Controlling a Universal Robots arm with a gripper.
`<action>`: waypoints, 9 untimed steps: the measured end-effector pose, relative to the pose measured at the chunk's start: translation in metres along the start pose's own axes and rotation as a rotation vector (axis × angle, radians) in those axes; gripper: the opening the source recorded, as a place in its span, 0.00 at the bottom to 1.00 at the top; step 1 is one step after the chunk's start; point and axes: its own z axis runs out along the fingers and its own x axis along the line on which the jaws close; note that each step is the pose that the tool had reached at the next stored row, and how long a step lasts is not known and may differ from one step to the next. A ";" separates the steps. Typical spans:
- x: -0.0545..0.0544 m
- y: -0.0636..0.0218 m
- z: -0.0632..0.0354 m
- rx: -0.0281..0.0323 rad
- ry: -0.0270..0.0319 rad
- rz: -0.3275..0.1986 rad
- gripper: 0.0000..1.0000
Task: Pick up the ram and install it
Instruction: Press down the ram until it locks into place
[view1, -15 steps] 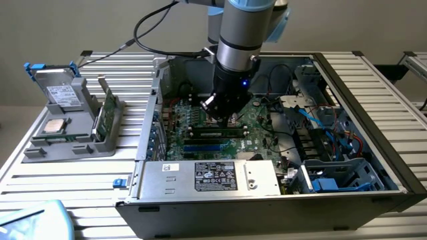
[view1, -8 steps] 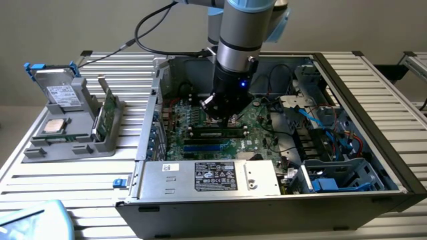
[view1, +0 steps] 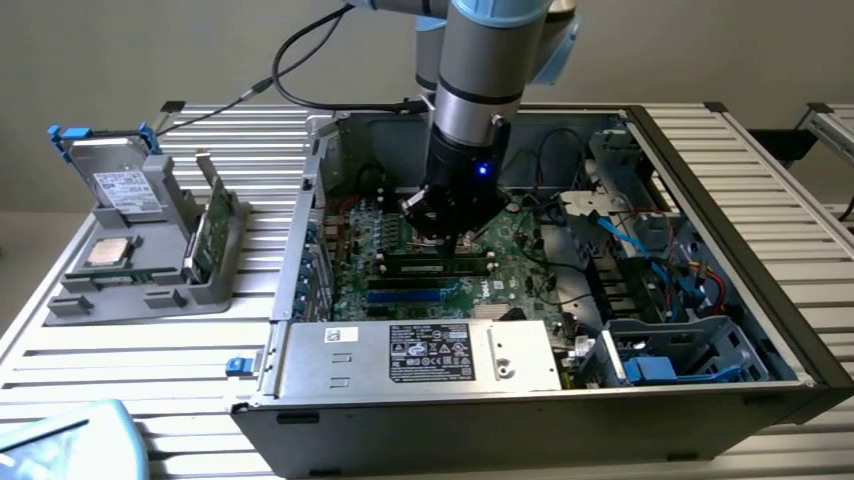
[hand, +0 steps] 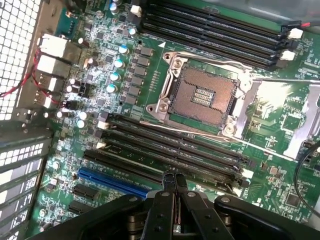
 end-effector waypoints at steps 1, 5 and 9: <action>0.000 0.0000 0.0002 0.0002 -0.0004 0.013 0.11; 0.000 0.0000 0.0012 -0.0009 -0.0016 0.066 0.11; 0.000 0.0000 0.0015 -0.0043 -0.0022 0.122 0.11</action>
